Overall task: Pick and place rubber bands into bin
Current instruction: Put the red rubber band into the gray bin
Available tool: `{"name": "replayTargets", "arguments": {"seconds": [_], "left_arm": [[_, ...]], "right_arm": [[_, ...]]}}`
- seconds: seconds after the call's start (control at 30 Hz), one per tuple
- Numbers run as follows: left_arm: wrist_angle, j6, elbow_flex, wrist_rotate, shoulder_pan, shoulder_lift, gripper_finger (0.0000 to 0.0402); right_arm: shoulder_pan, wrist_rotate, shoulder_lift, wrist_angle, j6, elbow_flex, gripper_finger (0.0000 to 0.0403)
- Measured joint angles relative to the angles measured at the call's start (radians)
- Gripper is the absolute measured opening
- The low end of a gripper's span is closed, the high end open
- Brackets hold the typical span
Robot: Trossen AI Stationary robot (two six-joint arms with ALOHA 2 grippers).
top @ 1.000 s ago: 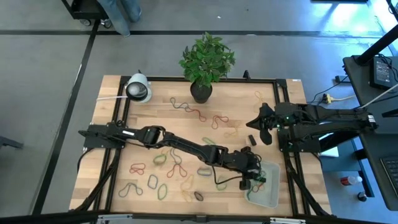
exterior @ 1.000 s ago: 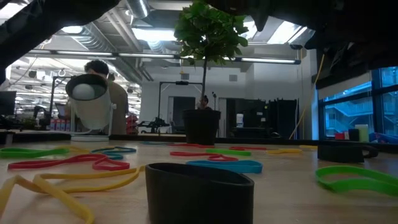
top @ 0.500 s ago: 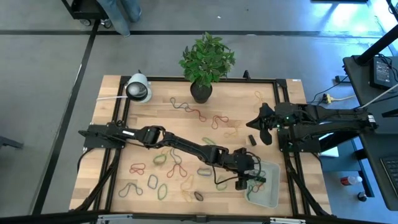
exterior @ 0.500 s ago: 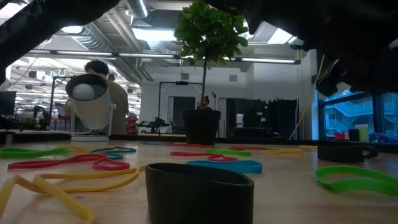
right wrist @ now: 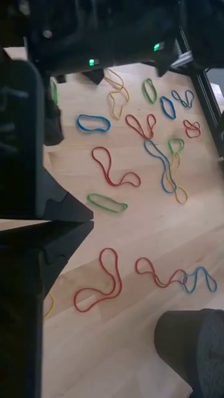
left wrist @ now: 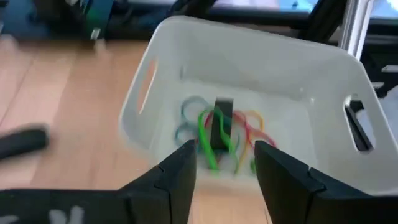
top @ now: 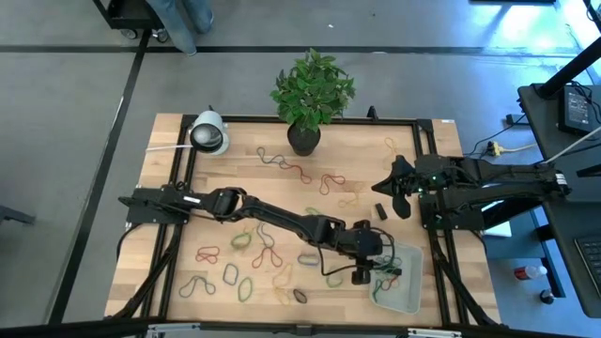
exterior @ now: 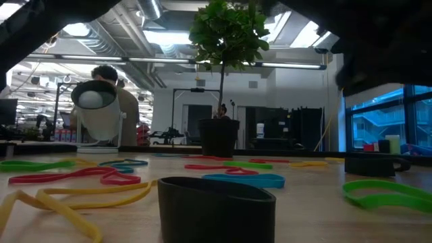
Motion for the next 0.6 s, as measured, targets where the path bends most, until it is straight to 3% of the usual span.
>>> {"name": "replayTargets", "arguments": {"seconds": [0.1, 0.3, 0.47, 0.6], "left_arm": [[-0.035, 0.006, 0.001, 0.012, 0.002, -0.03, 0.0125], [-0.136, 0.067, -0.016, -0.01, -0.014, -0.059, 0.0013], [-0.089, 0.065, -0.141, 0.005, -0.012, -0.135, 0.0002], [0.043, 0.034, -0.354, -0.002, -0.019, -0.233, 0.0002]], "right_arm": [[0.0, 0.0, 0.0, 0.0, 0.0, 0.0, 0.0007], [0.0, 0.0, 0.0, -0.004, 0.003, 0.0, 0.0007], [0.0, 0.001, 0.0, -0.006, -0.001, 0.0, 0.0007], [0.0, 0.002, 0.001, -0.006, -0.003, 0.0, 0.0007]]}}
